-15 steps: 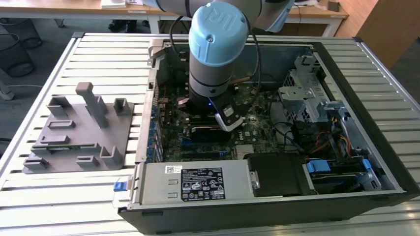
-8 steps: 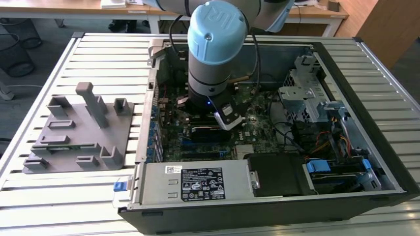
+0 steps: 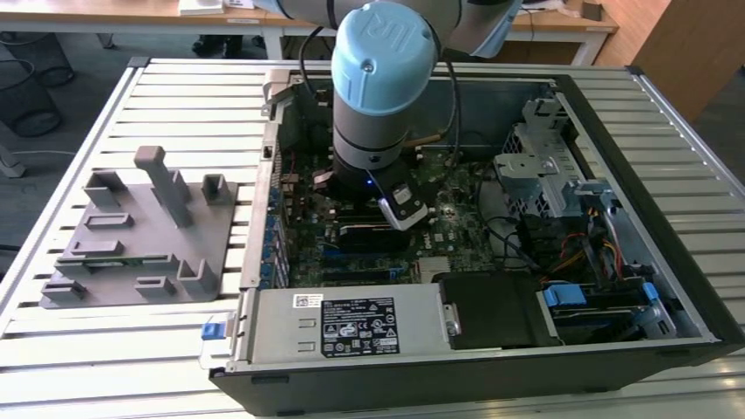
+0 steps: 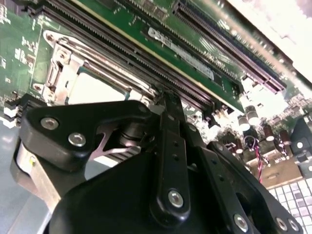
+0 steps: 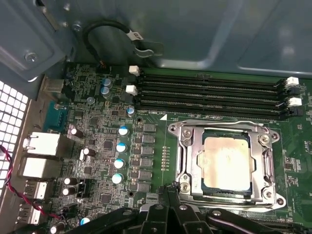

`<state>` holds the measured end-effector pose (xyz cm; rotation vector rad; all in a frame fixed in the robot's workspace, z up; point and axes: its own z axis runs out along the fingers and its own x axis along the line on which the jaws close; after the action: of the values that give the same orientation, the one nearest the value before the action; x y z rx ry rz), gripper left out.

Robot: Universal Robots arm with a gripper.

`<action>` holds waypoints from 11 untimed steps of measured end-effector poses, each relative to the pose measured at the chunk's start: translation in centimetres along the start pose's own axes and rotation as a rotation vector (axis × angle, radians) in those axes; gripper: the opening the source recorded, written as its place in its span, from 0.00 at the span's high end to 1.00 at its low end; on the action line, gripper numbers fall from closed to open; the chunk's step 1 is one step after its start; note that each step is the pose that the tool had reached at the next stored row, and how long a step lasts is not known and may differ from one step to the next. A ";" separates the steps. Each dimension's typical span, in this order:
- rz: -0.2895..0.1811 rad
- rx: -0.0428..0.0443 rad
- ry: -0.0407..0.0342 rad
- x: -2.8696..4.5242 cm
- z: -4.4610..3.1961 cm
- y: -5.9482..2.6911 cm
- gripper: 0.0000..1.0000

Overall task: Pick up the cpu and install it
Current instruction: 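Install the second cpu locking lever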

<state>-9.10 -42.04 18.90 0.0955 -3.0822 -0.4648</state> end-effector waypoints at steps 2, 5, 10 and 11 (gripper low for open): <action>0.000 0.0001 0.0000 0.03 0.00 0.01 0.89; 0.000 0.0014 0.0001 0.05 0.01 0.02 0.89; 0.000 0.0044 0.0003 0.05 0.01 0.10 0.89; 0.000 0.0045 0.0003 0.05 0.01 0.11 0.89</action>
<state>-9.16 -41.94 18.92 0.0955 -3.0830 -0.4578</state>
